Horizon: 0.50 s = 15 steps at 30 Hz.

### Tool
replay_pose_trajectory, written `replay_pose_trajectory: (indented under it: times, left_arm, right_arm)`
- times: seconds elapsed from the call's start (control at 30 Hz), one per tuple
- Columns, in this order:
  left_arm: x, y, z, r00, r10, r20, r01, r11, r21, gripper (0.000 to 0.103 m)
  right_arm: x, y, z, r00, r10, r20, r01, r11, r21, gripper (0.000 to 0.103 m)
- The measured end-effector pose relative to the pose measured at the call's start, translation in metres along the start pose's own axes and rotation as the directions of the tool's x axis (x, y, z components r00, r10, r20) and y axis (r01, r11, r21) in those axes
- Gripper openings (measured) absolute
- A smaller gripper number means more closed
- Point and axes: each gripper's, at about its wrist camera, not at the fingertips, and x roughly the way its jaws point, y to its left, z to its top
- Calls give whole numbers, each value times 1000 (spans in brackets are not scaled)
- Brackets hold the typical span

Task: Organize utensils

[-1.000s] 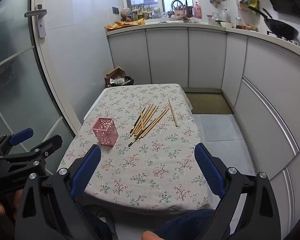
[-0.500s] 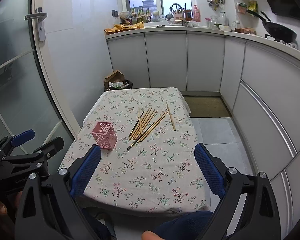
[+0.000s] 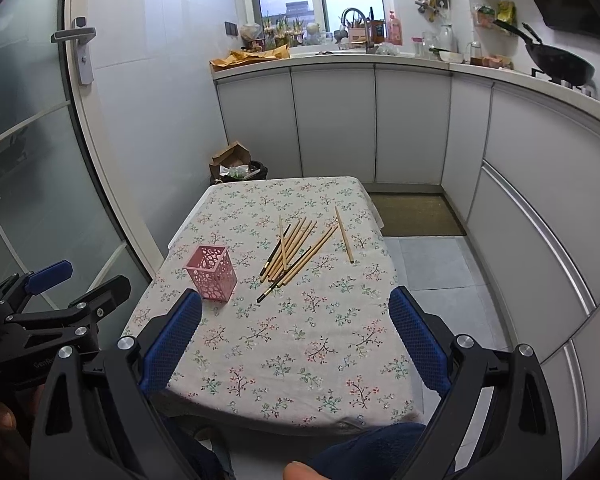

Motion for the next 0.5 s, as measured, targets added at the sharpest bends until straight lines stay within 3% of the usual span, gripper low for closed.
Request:
replay_pose_trajectory:
  times: [0.5]
  left_arm:
    - [1, -3, -2, 1000, 7, 5, -7, 1000, 1, 96]
  right_arm:
    - [1, 2, 1, 1000, 12, 1, -12, 1000, 3, 92]
